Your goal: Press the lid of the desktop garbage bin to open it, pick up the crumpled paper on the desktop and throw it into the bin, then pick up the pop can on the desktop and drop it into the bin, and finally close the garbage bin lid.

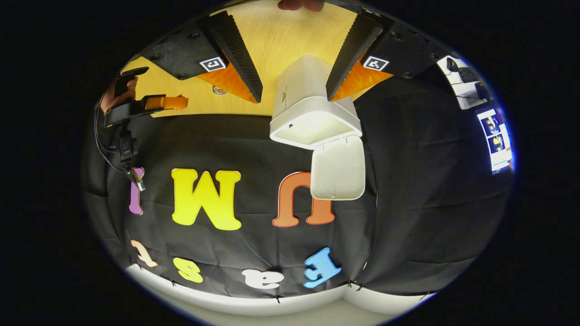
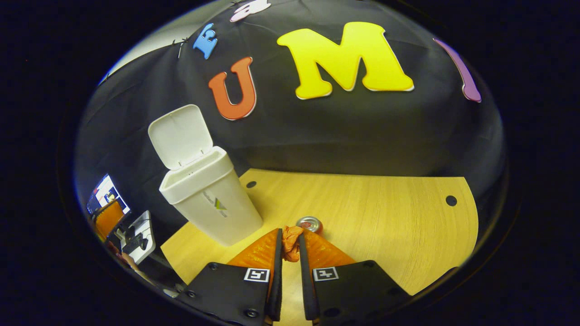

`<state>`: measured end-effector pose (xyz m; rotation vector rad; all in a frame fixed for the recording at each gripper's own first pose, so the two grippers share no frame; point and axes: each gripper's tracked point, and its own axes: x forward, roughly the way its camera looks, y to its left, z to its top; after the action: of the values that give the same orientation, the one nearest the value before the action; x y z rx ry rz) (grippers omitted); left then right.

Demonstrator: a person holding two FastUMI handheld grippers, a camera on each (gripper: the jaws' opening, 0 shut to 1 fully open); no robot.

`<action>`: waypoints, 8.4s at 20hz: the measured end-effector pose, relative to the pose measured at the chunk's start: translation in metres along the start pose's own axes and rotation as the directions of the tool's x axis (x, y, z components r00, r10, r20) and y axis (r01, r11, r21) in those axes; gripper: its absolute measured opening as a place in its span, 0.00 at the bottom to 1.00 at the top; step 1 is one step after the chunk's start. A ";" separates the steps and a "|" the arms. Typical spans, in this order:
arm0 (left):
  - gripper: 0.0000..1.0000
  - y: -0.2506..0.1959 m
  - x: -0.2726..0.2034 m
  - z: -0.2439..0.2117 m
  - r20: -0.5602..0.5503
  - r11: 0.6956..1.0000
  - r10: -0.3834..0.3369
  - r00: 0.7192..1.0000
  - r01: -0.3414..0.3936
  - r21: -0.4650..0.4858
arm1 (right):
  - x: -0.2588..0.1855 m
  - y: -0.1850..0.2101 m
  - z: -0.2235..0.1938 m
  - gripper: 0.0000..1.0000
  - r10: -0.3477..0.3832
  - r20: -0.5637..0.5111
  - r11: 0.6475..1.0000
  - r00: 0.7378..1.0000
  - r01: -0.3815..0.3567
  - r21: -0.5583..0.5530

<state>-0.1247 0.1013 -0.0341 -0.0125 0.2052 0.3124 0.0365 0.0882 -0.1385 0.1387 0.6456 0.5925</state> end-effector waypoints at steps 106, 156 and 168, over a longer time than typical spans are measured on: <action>0.95 -0.247 0.265 -0.271 -0.325 0.935 -0.314 0.892 0.350 0.060 | -0.155 -0.171 -0.033 0.75 -0.546 0.061 0.837 0.836 0.547 0.006; 0.90 0.064 0.230 0.002 -0.130 0.988 0.148 0.980 -0.141 0.062 | -0.101 0.010 0.016 0.76 -0.237 0.211 0.966 0.948 0.254 -0.054; 0.90 0.035 0.213 0.154 0.132 0.980 0.196 0.972 -0.196 -0.018 | -0.130 -0.006 0.042 0.75 -0.230 0.275 0.966 0.934 0.254 -0.054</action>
<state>0.0937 0.2064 0.0739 0.0238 0.0731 0.5094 -0.0184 0.0134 -0.0383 0.0520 0.3658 0.3544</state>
